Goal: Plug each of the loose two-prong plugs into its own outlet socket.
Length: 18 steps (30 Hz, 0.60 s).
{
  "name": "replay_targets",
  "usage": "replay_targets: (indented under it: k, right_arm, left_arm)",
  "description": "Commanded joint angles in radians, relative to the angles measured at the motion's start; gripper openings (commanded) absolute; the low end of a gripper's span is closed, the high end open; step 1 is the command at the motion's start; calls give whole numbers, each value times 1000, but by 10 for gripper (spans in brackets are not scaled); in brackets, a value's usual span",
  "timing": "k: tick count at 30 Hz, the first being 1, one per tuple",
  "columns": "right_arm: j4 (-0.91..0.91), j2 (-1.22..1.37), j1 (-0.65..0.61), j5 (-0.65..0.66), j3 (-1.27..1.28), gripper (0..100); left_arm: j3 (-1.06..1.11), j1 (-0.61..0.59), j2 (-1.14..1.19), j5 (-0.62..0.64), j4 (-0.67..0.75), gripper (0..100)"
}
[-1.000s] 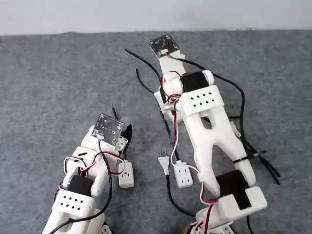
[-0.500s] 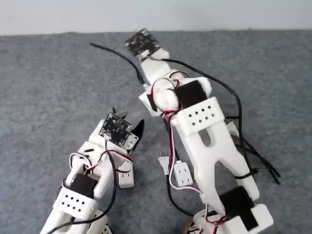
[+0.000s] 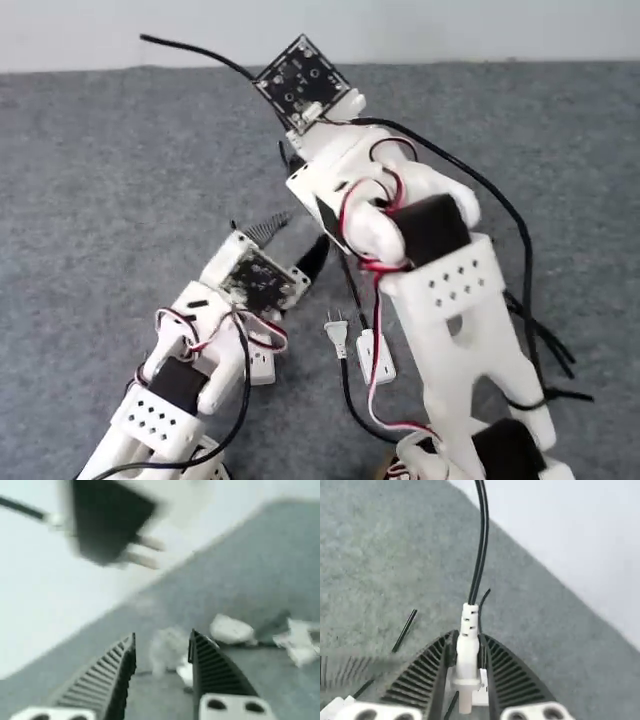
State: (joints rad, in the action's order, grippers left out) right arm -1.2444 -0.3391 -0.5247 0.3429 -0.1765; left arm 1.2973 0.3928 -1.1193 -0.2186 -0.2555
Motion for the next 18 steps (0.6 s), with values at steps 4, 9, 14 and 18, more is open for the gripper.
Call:
replay_targets:
  k: [4, 9, 14, 18]
  right_arm:
    - [5, -119, -24, 11, -52, 8]
    - [5, -133, -30, 11, -55, 8]
    - [5, -150, 4, 9, -54, 8]
    - [5, -194, 5, 9, -54, 8]
  left_arm:
    - [-127, -29, -23, 80, 61, 170]
    - [-213, 28, -23, 172, 41, 170]
    - [-302, 137, -25, 224, -64, 170]
    - [-335, 178, -25, 253, -87, 170]
